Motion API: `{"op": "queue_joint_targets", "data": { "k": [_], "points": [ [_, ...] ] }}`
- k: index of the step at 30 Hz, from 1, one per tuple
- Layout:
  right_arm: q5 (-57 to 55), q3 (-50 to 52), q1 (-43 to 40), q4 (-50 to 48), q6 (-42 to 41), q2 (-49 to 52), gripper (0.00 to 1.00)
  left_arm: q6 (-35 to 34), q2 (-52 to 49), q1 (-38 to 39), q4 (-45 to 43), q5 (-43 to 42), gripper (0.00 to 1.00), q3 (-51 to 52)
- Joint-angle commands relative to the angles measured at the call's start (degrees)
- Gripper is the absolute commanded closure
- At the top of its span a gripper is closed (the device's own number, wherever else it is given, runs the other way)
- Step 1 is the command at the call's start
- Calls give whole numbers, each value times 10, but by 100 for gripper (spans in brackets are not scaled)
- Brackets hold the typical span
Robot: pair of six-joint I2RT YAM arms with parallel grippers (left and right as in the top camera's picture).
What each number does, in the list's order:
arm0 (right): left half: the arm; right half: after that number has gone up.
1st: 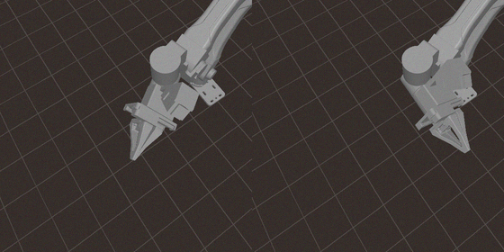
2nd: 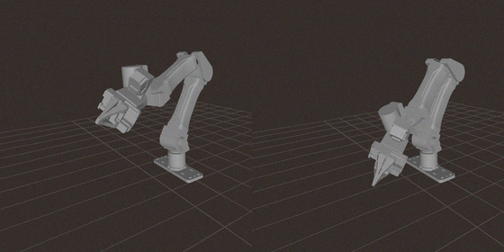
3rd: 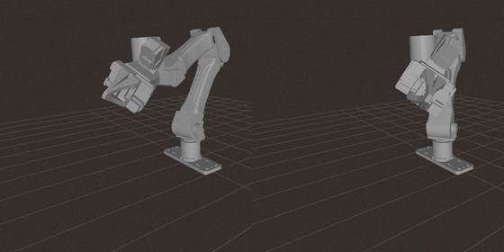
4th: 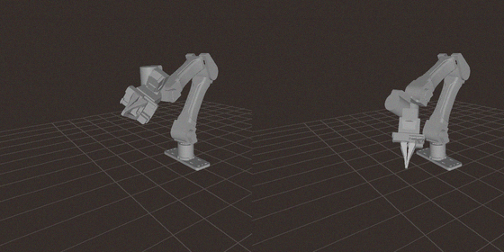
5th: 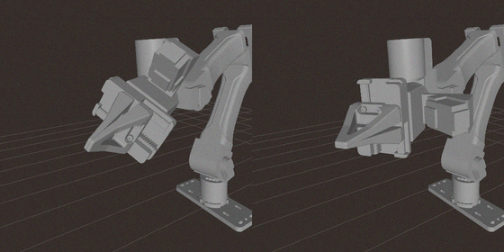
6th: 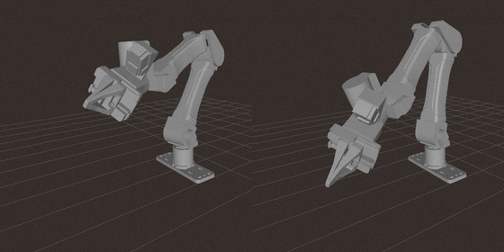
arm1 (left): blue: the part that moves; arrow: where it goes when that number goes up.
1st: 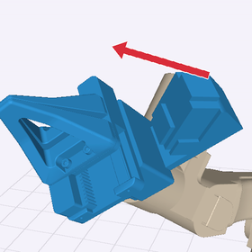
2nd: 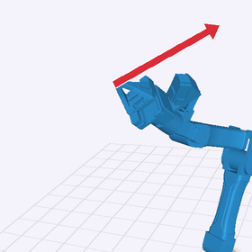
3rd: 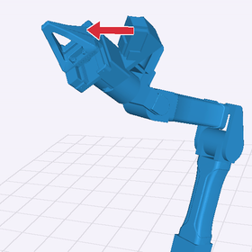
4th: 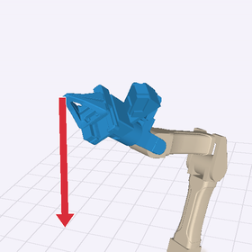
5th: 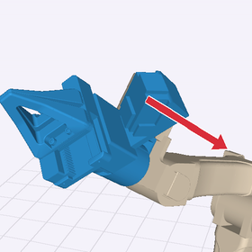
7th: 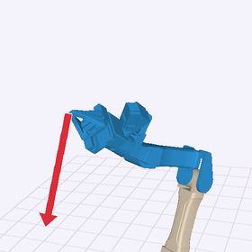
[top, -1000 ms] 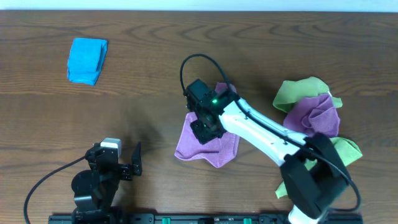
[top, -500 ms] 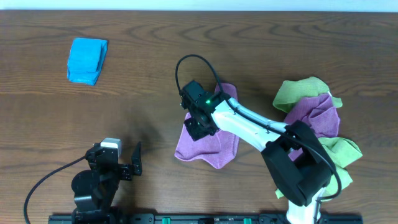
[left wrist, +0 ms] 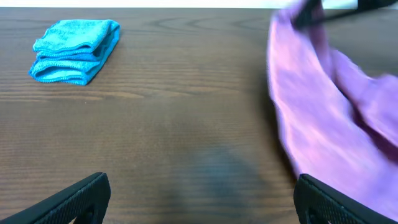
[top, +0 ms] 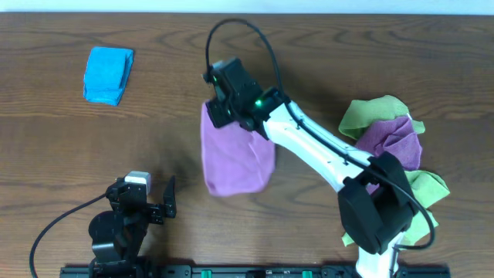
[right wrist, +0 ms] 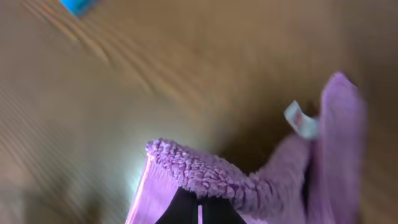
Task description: Fold the cloth
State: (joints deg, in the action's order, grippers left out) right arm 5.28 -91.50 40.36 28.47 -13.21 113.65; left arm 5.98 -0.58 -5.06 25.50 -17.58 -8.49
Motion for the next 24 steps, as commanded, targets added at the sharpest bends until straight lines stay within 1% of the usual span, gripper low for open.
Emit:
{"op": "queue_joint_targets", "data": {
  "k": [1, 2, 3, 4, 10, 11, 12, 13, 15, 16, 17, 20, 24],
  "points": [
    [14, -30, 3, -6, 35, -1, 91, -2, 3, 2, 2, 0, 4, 11],
    [14, -32, 5, -5, 35, -1, 49, -2, 3, 2, 2, 0, 5, 11],
    [14, -32, 6, -3, 35, -1, 14, -2, 3, 2, 2, 0, 5, 11],
    [14, -32, 6, 4, 35, -1, 1, -2, 3, 2, 2, 0, 5, 11],
    [11, -35, -1, 65, 35, -9, 1, -2, 3, 2, 2, 0, 5, 11],
    [7, -35, -4, 82, 37, -16, 3, -2, 3, 2, 2, 0, 5, 11],
    [3, -35, -6, 97, 42, -19, 8, -2, 3, 2, 2, 0, 5, 11],
    [-1, -35, -9, 120, 49, -24, 10, -2, 3, 2, 2, 0, 5, 11],
    [-8, -34, -10, 172, 57, -24, 21, -2, 3, 2, 2, 0, 5, 11],
    [-8, -32, -8, 190, 68, -23, 30, -2, 3, 2, 2, 0, 5, 11],
    [-14, -26, -1, 210, 80, -23, 36, -2, 3, 2, 2, 0, 5, 11],
    [-86, -5, 32, 228, 79, -23, 36, -2, 3, 2, 2, 0, 5, 11],
    [-153, 29, 65, 208, 79, -20, 37, -2, 3, 2, 2, 0, 5, 11]
  ]
}}
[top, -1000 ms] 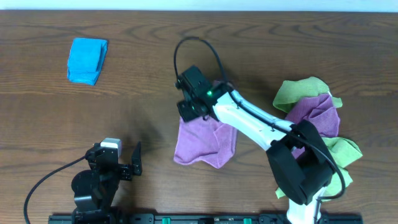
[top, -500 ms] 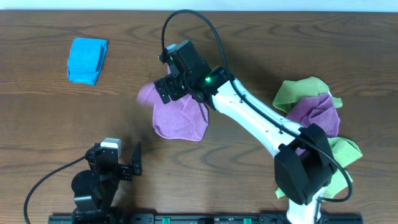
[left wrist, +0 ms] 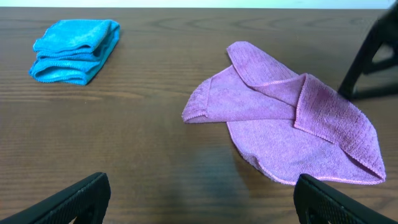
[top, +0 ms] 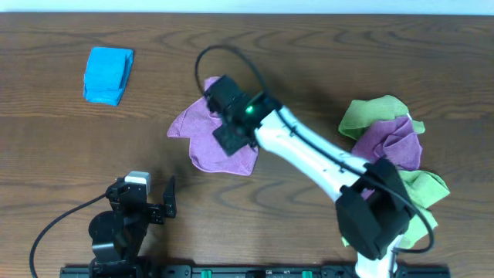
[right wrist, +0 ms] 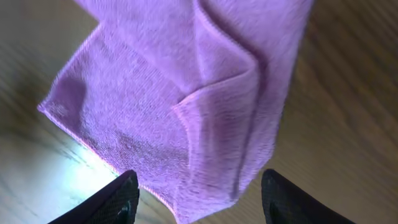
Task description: Fold the cloth
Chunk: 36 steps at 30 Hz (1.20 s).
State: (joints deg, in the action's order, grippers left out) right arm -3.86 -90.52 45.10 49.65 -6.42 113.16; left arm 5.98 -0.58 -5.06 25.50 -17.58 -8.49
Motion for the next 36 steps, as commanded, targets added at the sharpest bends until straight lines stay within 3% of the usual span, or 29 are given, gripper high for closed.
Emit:
{"op": "queue_joint_targets", "data": {
  "k": [1, 8, 14, 26, 28, 31, 36],
  "points": [
    [-74, 30, 20, -11, 11, -15, 39, -2, 3, 2, 2, 0, 5, 11],
    [-84, 65, 4, -46, 9, -11, 43, -2, 3, 2, 2, 0, 4, 11],
    [-77, 66, -12, -71, 9, 7, 55, -2, 3, 2, 2, 0, 5, 11],
    [-30, 66, -16, -87, 9, 38, 55, -2, 3, 2, 2, 0, 5, 11],
    [-30, 66, -16, -87, 9, 43, 64, -2, 3, 2, 2, 0, 4, 11],
    [-31, 66, -17, -87, 7, 45, 98, -2, 3, 2, 2, 0, 5, 11],
    [-50, 65, -36, -61, -27, 45, 99, -2, 3, 2, 2, 0, 5, 11]
  ]
}}
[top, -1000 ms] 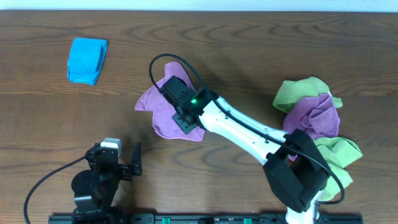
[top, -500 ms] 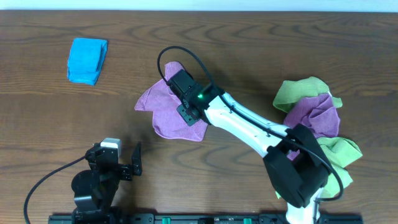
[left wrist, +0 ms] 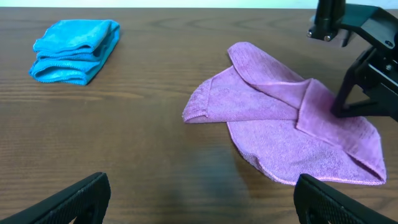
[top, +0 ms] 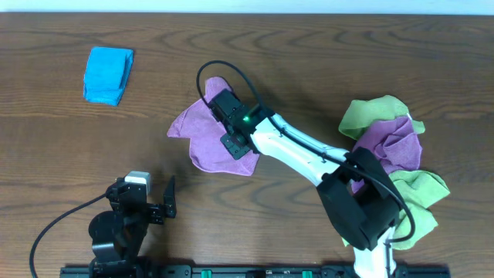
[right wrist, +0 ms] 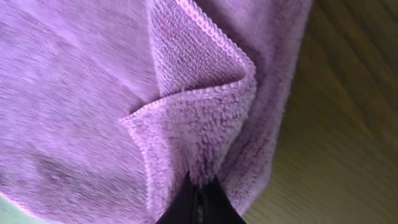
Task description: Fold the cloth
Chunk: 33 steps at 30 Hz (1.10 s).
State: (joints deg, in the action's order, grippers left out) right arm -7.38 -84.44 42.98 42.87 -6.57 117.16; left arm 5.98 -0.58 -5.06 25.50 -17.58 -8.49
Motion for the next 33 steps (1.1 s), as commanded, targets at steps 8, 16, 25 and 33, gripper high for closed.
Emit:
{"op": "queue_joint_targets", "data": {
  "k": [8, 16, 25, 33],
  "points": [
    [-101, 4, -88, 115, -160, 1, 99, -2, 3, 2, 2, 0, 4, 11],
    [-151, 4, -162, 247, -353, -14, 24, -2, 3, 2, 2, 0, 5, 11],
    [-147, 0, -169, 282, -333, -105, 1, -2, 3, 2, 2, 0, 5, 11],
    [-129, 0, -167, 316, -271, -350, 1, -2, 3, 2, 2, 0, 5, 11]
  ]
}}
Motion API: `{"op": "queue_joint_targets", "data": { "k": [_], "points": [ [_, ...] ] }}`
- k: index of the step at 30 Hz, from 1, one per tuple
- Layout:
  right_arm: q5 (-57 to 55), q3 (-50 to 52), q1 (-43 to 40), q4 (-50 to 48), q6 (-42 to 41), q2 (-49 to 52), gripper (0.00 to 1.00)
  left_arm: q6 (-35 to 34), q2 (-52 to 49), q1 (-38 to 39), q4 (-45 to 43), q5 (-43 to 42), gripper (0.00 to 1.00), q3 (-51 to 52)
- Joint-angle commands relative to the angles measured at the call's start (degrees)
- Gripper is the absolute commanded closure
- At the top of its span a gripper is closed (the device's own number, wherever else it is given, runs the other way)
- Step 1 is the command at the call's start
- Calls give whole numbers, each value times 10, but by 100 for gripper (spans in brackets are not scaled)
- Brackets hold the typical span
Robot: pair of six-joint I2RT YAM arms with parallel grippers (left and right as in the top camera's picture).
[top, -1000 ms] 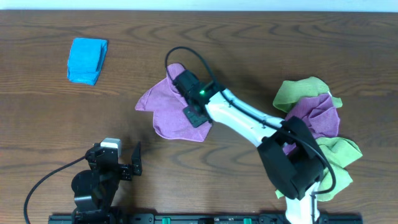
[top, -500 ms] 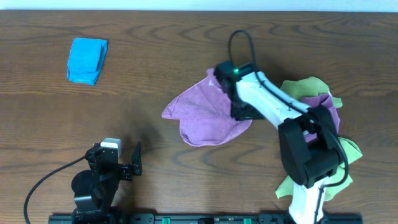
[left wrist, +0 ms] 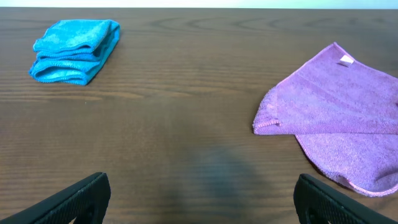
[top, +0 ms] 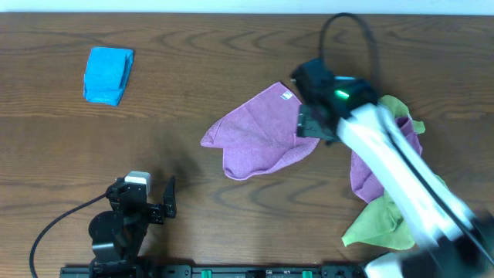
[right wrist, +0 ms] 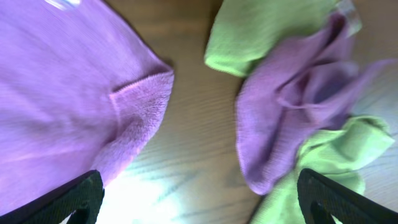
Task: Fold the cloth
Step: 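Release the purple cloth and retract the right arm to rest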
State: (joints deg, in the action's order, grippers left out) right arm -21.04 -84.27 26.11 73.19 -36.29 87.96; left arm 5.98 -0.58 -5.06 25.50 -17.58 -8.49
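The purple cloth (top: 262,133) lies loosely spread in the middle of the table, one layer still lapped over another; its white tag (left wrist: 344,60) sits at the far corner. My right gripper (top: 310,123) hovers open over the cloth's right edge (right wrist: 134,93), with nothing between its fingers (right wrist: 78,193). My left gripper (top: 166,202) rests open at the near left; in its own view the left gripper (left wrist: 202,199) is well short of the purple cloth (left wrist: 336,118).
A folded blue cloth (top: 108,74) lies at the far left, also seen as the blue cloth (left wrist: 74,50) from the left wrist. A heap of green and purple cloths (top: 394,154) sits at the right, close to the right gripper.
The right gripper was shut on a folded flap of the purple cloth; now it is open at the cloth's right edge. The cloth lies further right and flatter, tag corner exposed.
The right gripper first held the purple cloth hanging above the table. Then the cloth lay crumpled on the wood with the gripper open over it. Then the gripper was shut on a flap. Now the cloth is spread further right and released.
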Motion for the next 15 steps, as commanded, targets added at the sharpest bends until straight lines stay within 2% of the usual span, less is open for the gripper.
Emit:
{"op": "queue_joint_targets", "data": {
  "k": [1, 8, 10, 11, 13, 14, 15],
  "points": [
    [21, -2, 3, 24, 36, -88, 1, -2, 3, 2, 2, 0, 5, 11],
    [71, 5, 42, 140, 66, -265, 1, -6, 3, 2, -2, -3, 5, 11],
    [96, 14, 60, 160, 66, -317, 1, -49, 3, 2, 1, -52, 5, 11],
    [107, 18, 67, 165, 66, -338, 1, -76, 3, 2, 0, -82, 5, 11],
    [131, 32, 80, 173, 66, -389, 1, -183, 3, 2, 1, -183, 5, 11],
    [148, 43, 85, 182, 66, -429, 1, -310, 3, 2, 2, -297, 5, 11],
    [160, 48, 85, 189, 66, -454, 1, -372, 3, 2, 2, -360, 5, 11]
  ]
}}
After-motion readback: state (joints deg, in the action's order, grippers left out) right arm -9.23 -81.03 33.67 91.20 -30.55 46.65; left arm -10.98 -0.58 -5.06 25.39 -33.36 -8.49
